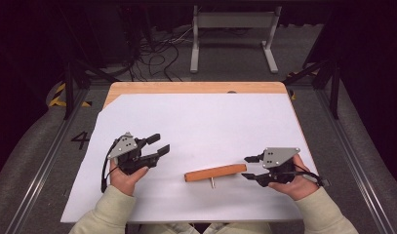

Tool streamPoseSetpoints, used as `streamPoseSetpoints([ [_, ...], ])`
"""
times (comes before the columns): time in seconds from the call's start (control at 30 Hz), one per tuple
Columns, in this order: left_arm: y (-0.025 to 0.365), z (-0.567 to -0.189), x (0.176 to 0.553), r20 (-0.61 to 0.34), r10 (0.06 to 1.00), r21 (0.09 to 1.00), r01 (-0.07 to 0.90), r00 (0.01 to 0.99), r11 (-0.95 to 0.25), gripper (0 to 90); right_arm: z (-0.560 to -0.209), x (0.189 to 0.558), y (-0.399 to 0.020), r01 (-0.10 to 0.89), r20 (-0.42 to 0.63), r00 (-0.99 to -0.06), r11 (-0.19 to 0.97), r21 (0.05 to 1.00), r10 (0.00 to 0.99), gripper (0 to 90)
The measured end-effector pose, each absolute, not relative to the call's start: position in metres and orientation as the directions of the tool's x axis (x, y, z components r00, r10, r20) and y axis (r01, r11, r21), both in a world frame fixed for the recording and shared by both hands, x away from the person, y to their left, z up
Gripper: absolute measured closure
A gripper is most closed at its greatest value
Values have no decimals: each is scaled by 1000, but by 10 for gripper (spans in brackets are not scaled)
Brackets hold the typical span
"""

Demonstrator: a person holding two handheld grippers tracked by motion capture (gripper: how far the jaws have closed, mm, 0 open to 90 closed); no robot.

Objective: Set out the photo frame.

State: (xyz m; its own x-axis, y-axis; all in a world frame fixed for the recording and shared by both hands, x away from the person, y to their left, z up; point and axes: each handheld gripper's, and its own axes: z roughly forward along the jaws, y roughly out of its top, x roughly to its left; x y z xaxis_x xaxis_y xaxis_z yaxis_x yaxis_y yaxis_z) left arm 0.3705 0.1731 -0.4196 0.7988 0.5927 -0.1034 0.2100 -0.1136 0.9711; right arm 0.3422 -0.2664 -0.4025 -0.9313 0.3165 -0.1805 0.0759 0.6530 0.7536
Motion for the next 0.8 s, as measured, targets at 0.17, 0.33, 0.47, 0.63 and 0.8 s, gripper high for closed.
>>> streamPoseSetpoints([
  [0.17, 172, -420, 371, -100, 596, 971, 210, 797, -118, 428, -417, 336, -272, 126, -111, -941, 634, 763, 320, 864],
  [0.33, 172, -420, 370, -95, 605, 970, 211, 791, -123, 434, -429, 338, -264, 147, -88, -944, 647, 748, 317, 900],
  [0.47, 172, -420, 370, -86, 614, 967, 214, 784, -137, 443, -433, 340, -262, 163, -77, -940, 635, 755, 332, 900],
  [0.63, 173, -420, 369, -87, 621, 966, 217, 779, -137, 443, -431, 342, -258, 161, -74, -936, 604, 781, 345, 900],
  [0.8, 173, -420, 368, -82, 623, 966, 216, 778, -144, 445, -430, 345, -259, 158, -93, -923, 591, 791, 373, 900],
])
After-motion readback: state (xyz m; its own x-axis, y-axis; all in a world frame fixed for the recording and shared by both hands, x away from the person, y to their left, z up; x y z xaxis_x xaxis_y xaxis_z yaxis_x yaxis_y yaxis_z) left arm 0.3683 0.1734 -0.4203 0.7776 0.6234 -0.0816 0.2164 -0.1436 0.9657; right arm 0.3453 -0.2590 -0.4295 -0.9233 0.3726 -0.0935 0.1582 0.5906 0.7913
